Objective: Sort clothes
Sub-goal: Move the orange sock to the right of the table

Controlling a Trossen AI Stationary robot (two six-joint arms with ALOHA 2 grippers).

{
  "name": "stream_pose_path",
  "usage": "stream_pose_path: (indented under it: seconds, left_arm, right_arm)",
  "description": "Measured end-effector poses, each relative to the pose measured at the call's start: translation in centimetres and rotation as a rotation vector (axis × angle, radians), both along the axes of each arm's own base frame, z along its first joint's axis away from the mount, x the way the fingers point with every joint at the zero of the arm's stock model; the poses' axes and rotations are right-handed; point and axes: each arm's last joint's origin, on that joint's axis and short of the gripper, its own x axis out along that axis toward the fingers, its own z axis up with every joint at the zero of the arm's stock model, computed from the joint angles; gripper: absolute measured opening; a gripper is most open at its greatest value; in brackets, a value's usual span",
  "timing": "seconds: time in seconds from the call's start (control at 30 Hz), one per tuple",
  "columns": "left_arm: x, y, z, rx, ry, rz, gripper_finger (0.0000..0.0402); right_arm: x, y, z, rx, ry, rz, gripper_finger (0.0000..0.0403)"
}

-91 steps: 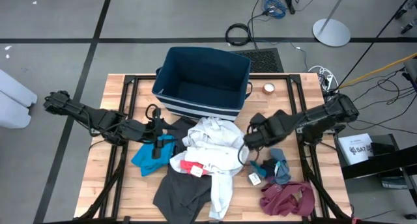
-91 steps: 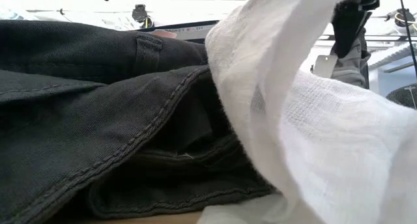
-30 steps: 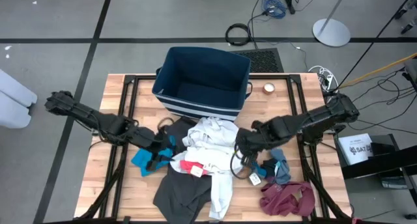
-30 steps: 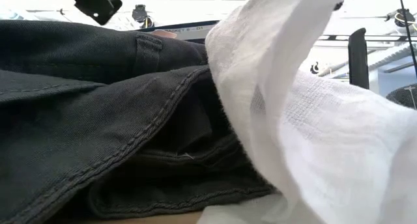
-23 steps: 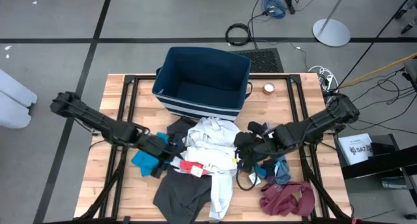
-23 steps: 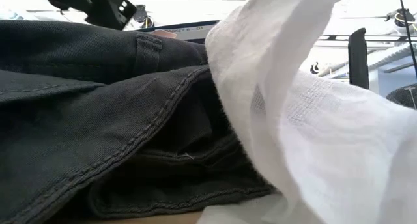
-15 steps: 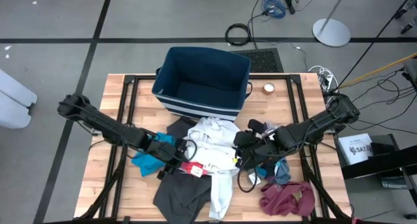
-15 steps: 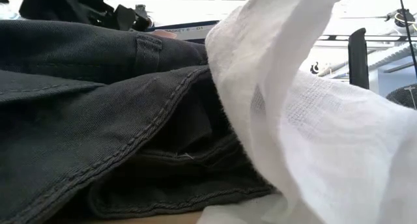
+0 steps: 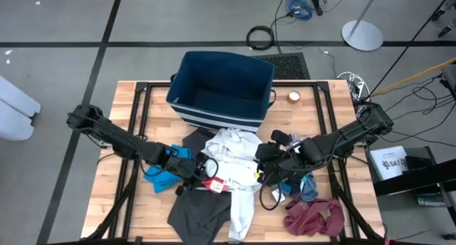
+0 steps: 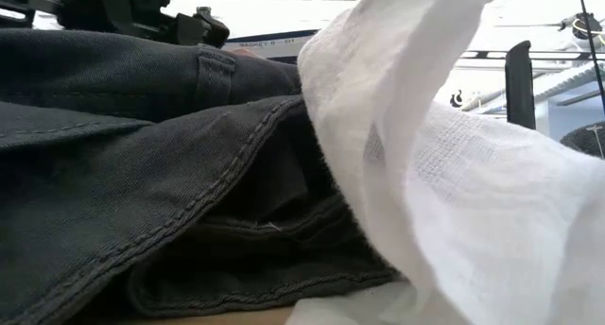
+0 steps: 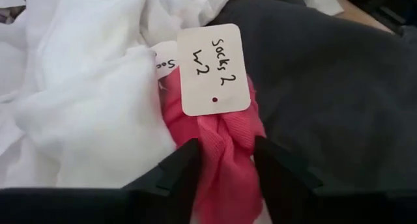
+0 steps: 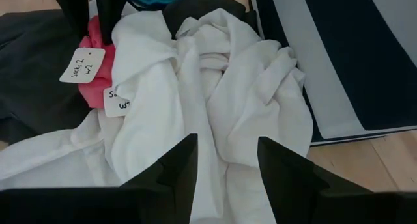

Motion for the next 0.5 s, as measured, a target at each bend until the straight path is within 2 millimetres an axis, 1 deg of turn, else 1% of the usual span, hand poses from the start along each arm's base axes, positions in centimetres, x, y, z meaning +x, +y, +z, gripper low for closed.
stream_pose_path:
  seconds: [0.13, 0.2, 0.23, 0.27, 0.37, 0.5]
  left_arm:
    - [0.0, 0.0, 0.0, 0.008, -0.003, 0.002, 0.0069]
    - [0.0, 0.1, 0.1, 0.042, -0.014, -0.014, 0.0029]
    - [0.1, 0.0, 0.4, 0.051, -0.019, -0.013, 0.0017]
    - [0.2, 0.0, 0.6, 0.053, -0.028, -0.008, 0.0013]
    - [0.6, -0.1, 1.8, 0.058, -0.027, -0.001, 0.0016]
    - [0.4, -0.6, 3.5, 0.098, 0.025, -0.001, 0.0013]
  right_arm:
    - [0.0, 0.0, 0.0, 0.0, -0.001, 0.0, 0.0146]
    - [0.0, 0.0, 0.0, 0.002, -0.005, 0.0, 0.0146]
    - [0.1, 0.0, 0.1, 0.005, -0.012, 0.001, 0.0146]
    - [0.2, 0.1, 0.1, 0.006, -0.021, 0.006, 0.0146]
    - [0.6, 0.3, 0.4, 0.001, -0.063, 0.044, 0.0146]
    - [1.4, 0.8, 1.0, -0.019, -0.138, 0.124, 0.0146]
